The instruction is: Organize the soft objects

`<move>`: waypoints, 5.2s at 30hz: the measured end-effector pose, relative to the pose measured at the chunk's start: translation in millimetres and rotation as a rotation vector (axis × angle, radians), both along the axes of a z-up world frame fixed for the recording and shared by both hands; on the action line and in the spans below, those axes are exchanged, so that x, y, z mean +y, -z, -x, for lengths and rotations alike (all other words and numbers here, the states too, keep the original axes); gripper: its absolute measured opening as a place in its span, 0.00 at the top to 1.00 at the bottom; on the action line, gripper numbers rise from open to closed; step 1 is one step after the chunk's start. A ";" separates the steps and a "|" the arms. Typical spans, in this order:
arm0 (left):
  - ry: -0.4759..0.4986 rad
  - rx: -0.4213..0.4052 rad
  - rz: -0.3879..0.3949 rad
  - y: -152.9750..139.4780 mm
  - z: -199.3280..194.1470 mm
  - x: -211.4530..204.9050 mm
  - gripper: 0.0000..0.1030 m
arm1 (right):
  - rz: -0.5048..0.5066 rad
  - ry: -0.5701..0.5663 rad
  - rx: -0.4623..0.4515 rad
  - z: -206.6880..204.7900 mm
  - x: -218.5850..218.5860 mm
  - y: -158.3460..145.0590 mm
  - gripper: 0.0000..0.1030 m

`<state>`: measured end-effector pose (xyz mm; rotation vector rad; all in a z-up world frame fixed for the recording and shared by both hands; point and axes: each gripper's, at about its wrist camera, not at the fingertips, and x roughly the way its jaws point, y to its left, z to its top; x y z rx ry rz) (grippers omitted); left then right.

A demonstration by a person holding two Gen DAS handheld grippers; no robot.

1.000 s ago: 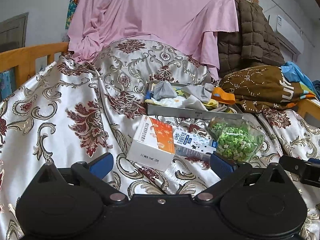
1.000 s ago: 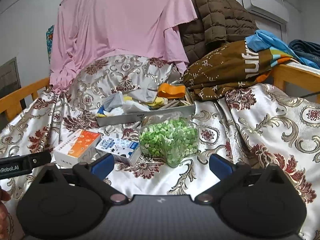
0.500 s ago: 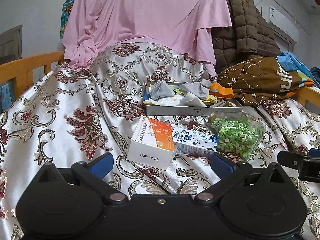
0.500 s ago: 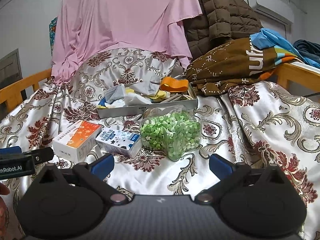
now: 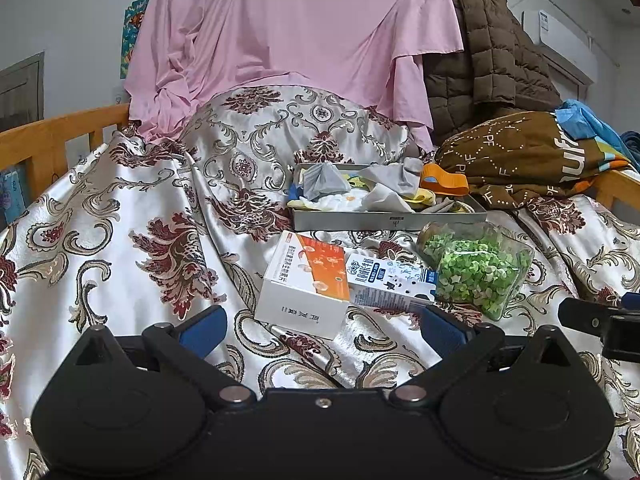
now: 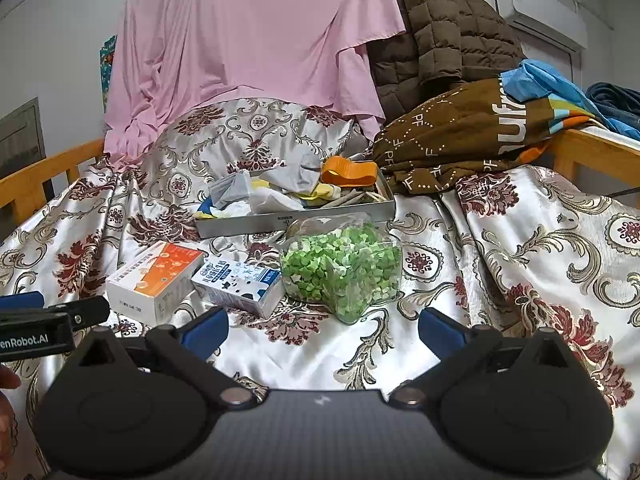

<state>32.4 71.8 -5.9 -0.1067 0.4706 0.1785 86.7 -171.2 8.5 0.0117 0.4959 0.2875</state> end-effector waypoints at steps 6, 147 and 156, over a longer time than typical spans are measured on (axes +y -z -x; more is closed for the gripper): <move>-0.006 0.004 0.005 2.0 -0.1 2.6 0.01 | -0.011 0.001 0.001 0.0 -0.6 -1.1 0.00; 0.041 0.050 0.013 0.0 -1.4 -1.5 0.01 | -0.011 0.015 0.020 -1.3 -2.5 1.6 0.00; 0.053 0.042 0.002 -1.9 -0.4 -3.0 0.01 | -0.011 0.016 0.020 -1.2 -2.5 1.6 0.00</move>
